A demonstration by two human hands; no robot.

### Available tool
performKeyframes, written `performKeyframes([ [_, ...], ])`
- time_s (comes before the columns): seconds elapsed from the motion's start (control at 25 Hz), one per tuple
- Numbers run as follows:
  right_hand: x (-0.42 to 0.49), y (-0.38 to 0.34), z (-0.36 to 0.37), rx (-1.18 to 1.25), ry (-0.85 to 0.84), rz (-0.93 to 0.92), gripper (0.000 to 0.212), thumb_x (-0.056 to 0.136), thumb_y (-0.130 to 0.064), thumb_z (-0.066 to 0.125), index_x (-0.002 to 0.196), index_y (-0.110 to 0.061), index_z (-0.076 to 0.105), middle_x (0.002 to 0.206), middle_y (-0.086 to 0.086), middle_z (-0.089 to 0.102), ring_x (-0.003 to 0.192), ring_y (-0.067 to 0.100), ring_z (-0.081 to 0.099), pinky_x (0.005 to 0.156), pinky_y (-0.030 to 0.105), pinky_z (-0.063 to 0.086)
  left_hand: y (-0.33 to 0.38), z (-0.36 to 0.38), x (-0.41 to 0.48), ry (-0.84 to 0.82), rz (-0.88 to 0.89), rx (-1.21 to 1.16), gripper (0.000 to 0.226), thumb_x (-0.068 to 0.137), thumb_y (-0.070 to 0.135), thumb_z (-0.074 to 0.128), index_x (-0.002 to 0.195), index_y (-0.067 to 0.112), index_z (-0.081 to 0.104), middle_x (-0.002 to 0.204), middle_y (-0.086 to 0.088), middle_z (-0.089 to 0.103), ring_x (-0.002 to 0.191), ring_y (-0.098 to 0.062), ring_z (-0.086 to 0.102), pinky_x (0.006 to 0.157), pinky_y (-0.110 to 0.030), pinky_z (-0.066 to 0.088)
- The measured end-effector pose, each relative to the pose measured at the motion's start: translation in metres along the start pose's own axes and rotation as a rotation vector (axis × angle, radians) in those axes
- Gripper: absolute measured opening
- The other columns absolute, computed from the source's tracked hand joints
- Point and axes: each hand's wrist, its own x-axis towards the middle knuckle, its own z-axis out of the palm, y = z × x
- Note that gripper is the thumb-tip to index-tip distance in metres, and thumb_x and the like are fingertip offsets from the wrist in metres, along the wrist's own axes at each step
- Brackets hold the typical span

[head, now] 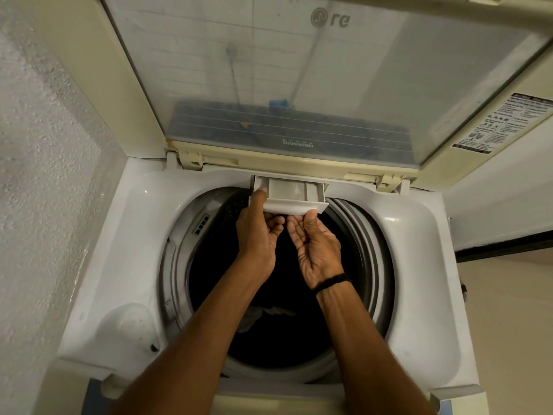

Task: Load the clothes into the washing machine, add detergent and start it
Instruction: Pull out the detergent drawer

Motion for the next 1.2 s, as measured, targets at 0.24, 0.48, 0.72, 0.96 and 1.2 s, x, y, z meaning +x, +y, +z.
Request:
performKeyframes([
  [0.24, -0.005, 0.005, -0.007, -0.018, 0.04, -0.022, 0.031, 0.08, -0.021, 0.068, 0.102, 0.001, 0.067, 0.087, 0.014, 0.072, 0.079, 0.019, 0.072, 0.084, 0.031, 0.059, -0.017, -0.005, 0.003, 0.115, 0.065, 0.192, 0.042, 0.082, 0.04, 0.054, 0.108, 0.007, 0.062, 0.083, -0.005, 0.067, 0.058, -0.009, 0.059, 0.056, -0.027, 0.048],
  [0.48, -0.012, 0.01, -0.008, -0.007, 0.072, 0.007, 0.025, 0.091, -0.017, 0.063, 0.108, 0.002, 0.066, 0.092, 0.014, 0.073, 0.084, 0.019, 0.071, 0.085, 0.029, 0.058, -0.01, -0.013, 0.0, 0.123, 0.07, 0.306, 0.037, 0.089, 0.038, 0.054, 0.104, 0.006, 0.065, 0.087, -0.011, 0.07, 0.064, -0.012, 0.063, 0.056, -0.027, 0.05],
  [0.72, -0.059, -0.011, -0.006, -0.331, 0.243, 0.067, 0.005, 0.091, -0.004, 0.065, 0.092, 0.0, 0.067, 0.088, 0.016, 0.068, 0.076, 0.019, 0.066, 0.073, 0.023, 0.058, 0.014, -0.037, -0.062, 0.157, -0.048, 0.469, 0.06, 0.082, 0.063, 0.064, 0.108, 0.009, 0.065, 0.086, -0.011, 0.067, 0.071, -0.016, 0.063, 0.074, -0.031, 0.057],
  [0.96, -0.145, -0.044, 0.034, -0.441, 0.023, 0.087, 0.006, 0.092, -0.003, 0.062, 0.088, -0.001, 0.066, 0.089, 0.015, 0.069, 0.084, 0.024, 0.066, 0.083, 0.031, 0.058, 0.071, -0.031, -0.183, 0.16, 0.091, 0.317, 0.026, 0.097, 0.045, 0.052, 0.084, 0.022, 0.055, 0.088, -0.016, 0.05, 0.08, -0.026, 0.049, 0.067, -0.032, 0.045],
  [1.2, -0.2, -0.057, 0.088, -0.535, -0.163, 0.081, 0.007, 0.093, -0.004, 0.062, 0.093, -0.001, 0.069, 0.1, 0.018, 0.071, 0.102, 0.029, 0.066, 0.096, 0.039, 0.053, 0.121, -0.051, -0.272, 0.256, 0.283, 0.302, 0.034, 0.095, 0.038, 0.059, 0.109, 0.008, 0.06, 0.085, -0.012, 0.07, 0.074, -0.022, 0.065, 0.075, -0.035, 0.057],
])
